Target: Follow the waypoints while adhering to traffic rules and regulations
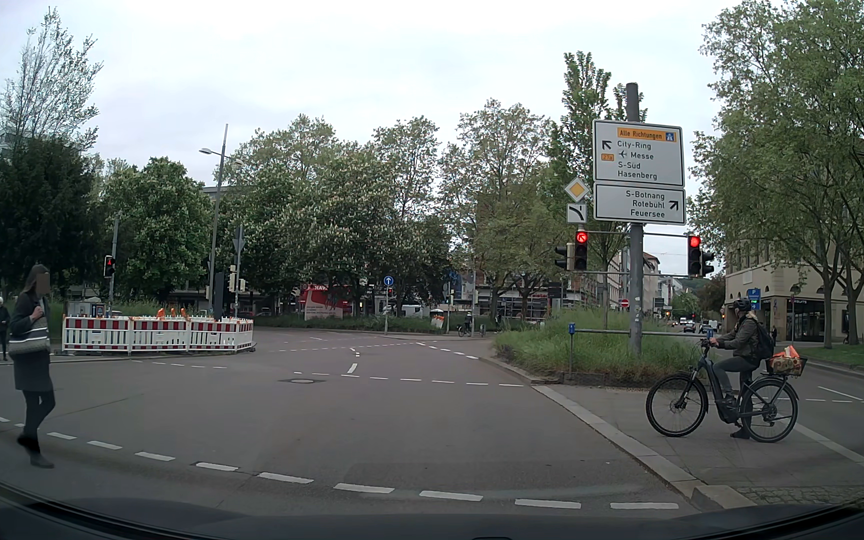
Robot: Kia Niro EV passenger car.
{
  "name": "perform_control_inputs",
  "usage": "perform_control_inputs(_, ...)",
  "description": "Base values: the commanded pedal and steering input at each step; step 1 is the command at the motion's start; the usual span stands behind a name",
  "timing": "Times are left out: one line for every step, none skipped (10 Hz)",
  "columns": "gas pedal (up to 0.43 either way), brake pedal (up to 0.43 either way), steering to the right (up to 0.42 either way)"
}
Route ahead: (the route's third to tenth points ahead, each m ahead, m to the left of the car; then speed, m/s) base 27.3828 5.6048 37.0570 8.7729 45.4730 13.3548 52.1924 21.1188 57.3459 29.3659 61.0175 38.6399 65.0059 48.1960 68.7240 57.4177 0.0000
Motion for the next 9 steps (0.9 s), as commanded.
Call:
perform_control_inputs(0.000,0.293,-0.037)
perform_control_inputs(0.000,0.293,-0.037)
perform_control_inputs(0.000,0.293,-0.037)
perform_control_inputs(0.000,0.293,-0.037)
perform_control_inputs(0.000,0.293,-0.037)
perform_control_inputs(0.000,0.293,-0.037)
perform_control_inputs(0.000,0.293,-0.037)
perform_control_inputs(0.000,0.293,-0.037)
perform_control_inputs(0.000,0.293,-0.037)
